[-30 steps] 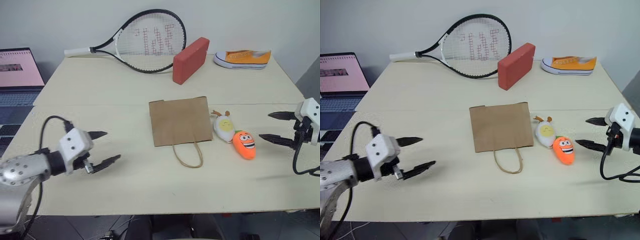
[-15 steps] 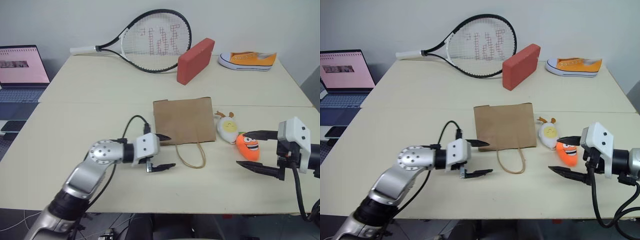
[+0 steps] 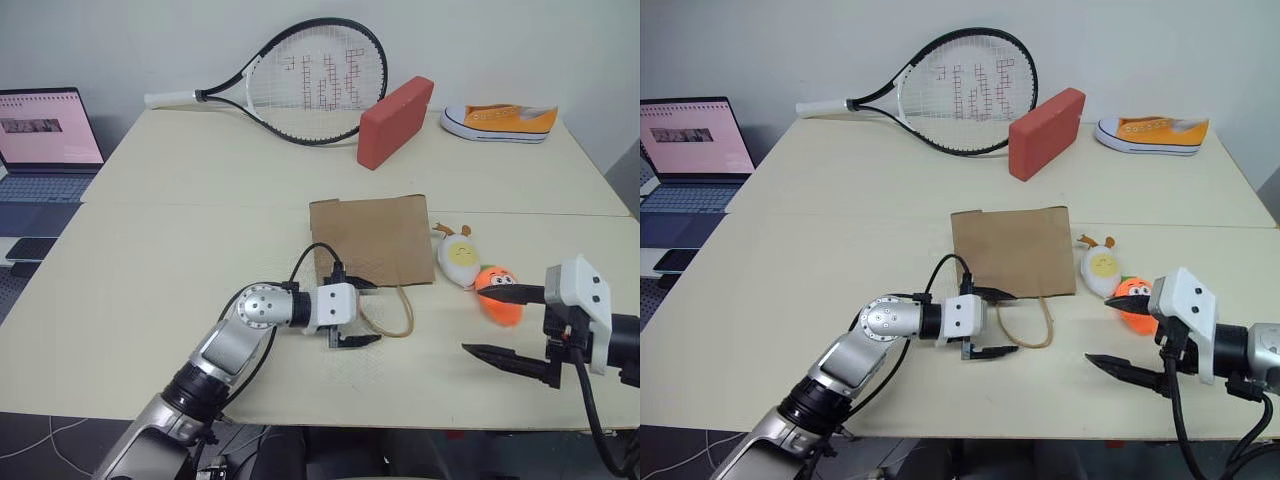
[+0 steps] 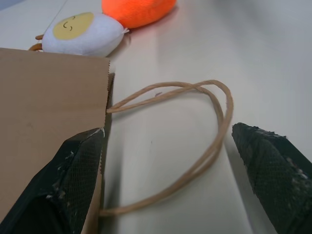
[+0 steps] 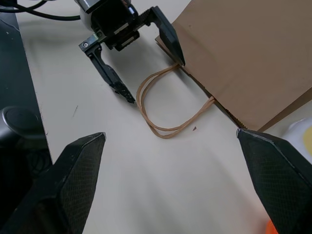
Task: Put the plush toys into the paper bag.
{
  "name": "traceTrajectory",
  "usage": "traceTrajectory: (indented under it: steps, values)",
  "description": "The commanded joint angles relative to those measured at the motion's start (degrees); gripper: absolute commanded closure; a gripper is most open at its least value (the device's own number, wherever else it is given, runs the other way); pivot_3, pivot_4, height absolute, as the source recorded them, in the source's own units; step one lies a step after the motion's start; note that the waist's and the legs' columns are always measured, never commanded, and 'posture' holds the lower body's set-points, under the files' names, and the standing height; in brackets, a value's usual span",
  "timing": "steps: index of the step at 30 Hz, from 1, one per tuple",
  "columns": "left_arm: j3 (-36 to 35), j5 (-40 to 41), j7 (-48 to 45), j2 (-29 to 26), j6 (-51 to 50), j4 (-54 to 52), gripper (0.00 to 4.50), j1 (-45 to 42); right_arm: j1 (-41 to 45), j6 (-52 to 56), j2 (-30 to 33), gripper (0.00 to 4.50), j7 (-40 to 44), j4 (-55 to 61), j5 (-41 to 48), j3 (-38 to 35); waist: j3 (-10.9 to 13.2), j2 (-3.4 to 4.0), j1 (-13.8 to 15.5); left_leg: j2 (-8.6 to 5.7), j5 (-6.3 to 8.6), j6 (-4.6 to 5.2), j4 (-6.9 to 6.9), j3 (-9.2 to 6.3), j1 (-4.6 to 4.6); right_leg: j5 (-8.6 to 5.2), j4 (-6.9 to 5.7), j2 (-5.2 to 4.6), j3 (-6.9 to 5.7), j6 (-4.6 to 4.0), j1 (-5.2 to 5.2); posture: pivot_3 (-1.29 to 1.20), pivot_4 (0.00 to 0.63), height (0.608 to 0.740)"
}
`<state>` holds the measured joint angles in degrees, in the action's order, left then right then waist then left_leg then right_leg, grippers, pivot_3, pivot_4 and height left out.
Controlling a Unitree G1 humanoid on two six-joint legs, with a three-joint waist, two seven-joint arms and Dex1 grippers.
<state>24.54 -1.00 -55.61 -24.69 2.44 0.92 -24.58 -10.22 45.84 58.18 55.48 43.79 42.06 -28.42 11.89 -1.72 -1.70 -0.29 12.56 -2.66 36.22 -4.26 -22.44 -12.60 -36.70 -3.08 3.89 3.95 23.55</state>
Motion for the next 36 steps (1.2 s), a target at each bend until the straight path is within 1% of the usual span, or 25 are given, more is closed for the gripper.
traceTrajectory:
  steps: [1, 8, 11, 14, 15, 19, 23, 24, 26, 29, 32, 36]
  values:
    - [-0.05, -0.47, 0.65, 1.17, 2.05, 0.57, 0.02, -1.02, -0.55, -0.36, 0.18, 0.0, -0.27, 1.41, 0.92, -2.24, 0.0, 0.0, 0.01, 0.0, 0.0, 0.0, 0.0, 0.0, 0.0, 0.0, 0.0, 0.0, -0.01, 0.0, 0.0, 0.0, 0.15, 0.74]
    - [0.64, -2.68, 1.71, 3.94, 4.94, 5.09, 0.02, -2.46, -1.32, -0.25, 0.09, 0.0, -1.12, 2.13, 1.11, -2.57, 0.0, 0.0, 0.05, -0.01, 0.0, 0.0, 0.0, -0.03, -0.02, 0.03, 0.01, 0.0, -0.02, 0.05, 0.0, 0.0, 0.15, 0.74]
    - [0.43, -2.4, 1.39, 5.18, 5.58, 6.5, 0.61, -3.19, -1.57, -0.36, -0.13, 0.0, -1.62, 2.29, 0.91, -2.73, 0.0, 0.0, 0.07, -0.02, 0.0, 0.0, 0.01, -0.06, -0.03, 0.09, 0.01, 0.0, -0.05, 0.16, 0.0, 0.0, 0.15, 0.74]
    - [0.57, -2.5, 0.85, 5.5, 5.99, 7.12, 1.36, -3.63, -1.95, -0.66, -0.27, 0.0, -1.85, 2.24, 0.55, -2.65, 0.0, 0.0, 0.05, -0.02, 0.0, 0.0, 0.02, -0.06, -0.04, 0.09, 0.01, 0.0, -0.05, 0.16, 0.0, 0.0, 0.15, 0.74]
    - [0.66, -2.65, 0.77, 5.52, 6.13, 7.26, 1.73, -3.74, -2.14, -0.82, -0.34, 0.0, -1.99, 2.23, 0.34, -2.52, 0.0, 0.0, 0.05, -0.02, 0.0, 0.0, 0.02, -0.06, -0.04, 0.1, 0.01, 0.0, -0.05, 0.17, 0.0, 0.0, 0.15, 0.74]
    - [0.65, -2.63, 0.05, 5.22, 6.28, 7.83, 2.91, -4.35, -2.25, -1.1, -1.18, 0.0, -3.72, 2.72, -0.22, -0.92, 0.0, 0.0, 0.05, -0.02, 0.0, 0.0, 0.02, -0.07, -0.05, 0.1, 0.01, 0.0, -0.06, 0.17, 0.0, 0.0, 0.15, 0.74]
    - [-1.27, 0.44, -0.92, 5.92, 2.33, 6.72, 4.23, -5.1, -2.77, -1.82, -2.66, 0.0, -5.61, 3.65, -1.02, 1.54, 0.0, 0.0, 0.06, -0.02, 0.0, 0.0, 0.02, -0.08, -0.06, 0.08, 0.01, 0.0, -0.07, 0.15, 0.0, 0.0, 0.15, 0.74]
    - [-1.92, 1.48, -1.03, 6.17, 0.82, 6.18, 4.49, -5.26, -2.75, -1.97, -3.15, 0.0, -6.15, 3.68, -1.17, 2.18, 0.0, 0.0, 0.04, -0.02, 0.0, 0.0, 0.02, -0.1, -0.06, 0.09, 0.02, 0.0, -0.07, 0.16, 0.0, 0.0, 0.15, 0.74]
    - [-3.26, 3.88, -1.3, 6.54, -2.73, 4.79, 4.49, -5.67, -2.69, -2.37, -4.13, 0.0, -7.3, 3.56, -1.65, 3.66, 0.0, 0.0, 0.03, -0.02, 0.0, 0.0, 0.03, -0.1, -0.07, 0.09, 0.02, 0.0, -0.09, 0.16, 0.0, 0.0, 0.15, 0.74]
    - [-5.99, 9.6, -1.99, 7.08, -11.71, 0.56, 4.49, -6.61, -2.56, -3.94, -6.36, 0.0, -9.37, 2.8, -3.52, 6.6, 0.0, 0.0, 0.01, -0.01, 0.0, 0.0, 0.04, -0.14, -0.08, 0.09, 0.01, 0.0, -0.13, 0.16, 0.0, 0.0, 0.15, 0.74]
    - [-7.88, 13.72, -2.0, 6.77, -20.31, -3.63, 4.5, -7.78, -1.47, -4.75, -8.48, 0.59, -11.35, 2.1, -4.59, 9.3, 0.0, 0.0, -0.04, -0.01, 0.0, 0.0, 0.04, -0.19, -0.1, 0.09, 0.0, 0.0, -0.18, 0.17, 0.0, 0.0, 0.15, 0.74]
    - [-10.98, 19.22, -0.3, 6.76, -31.59, -7.2, 4.5, -9.91, 0.75, -6.49, -11.18, 2.03, -14.12, 0.27, -7.72, 14.42, 0.0, -0.01, -0.12, -0.02, 0.0, 0.0, 0.05, -0.2, -0.08, 0.09, 0.0, 0.0, -0.17, 0.17, 0.0, 0.0, 0.15, 0.74]
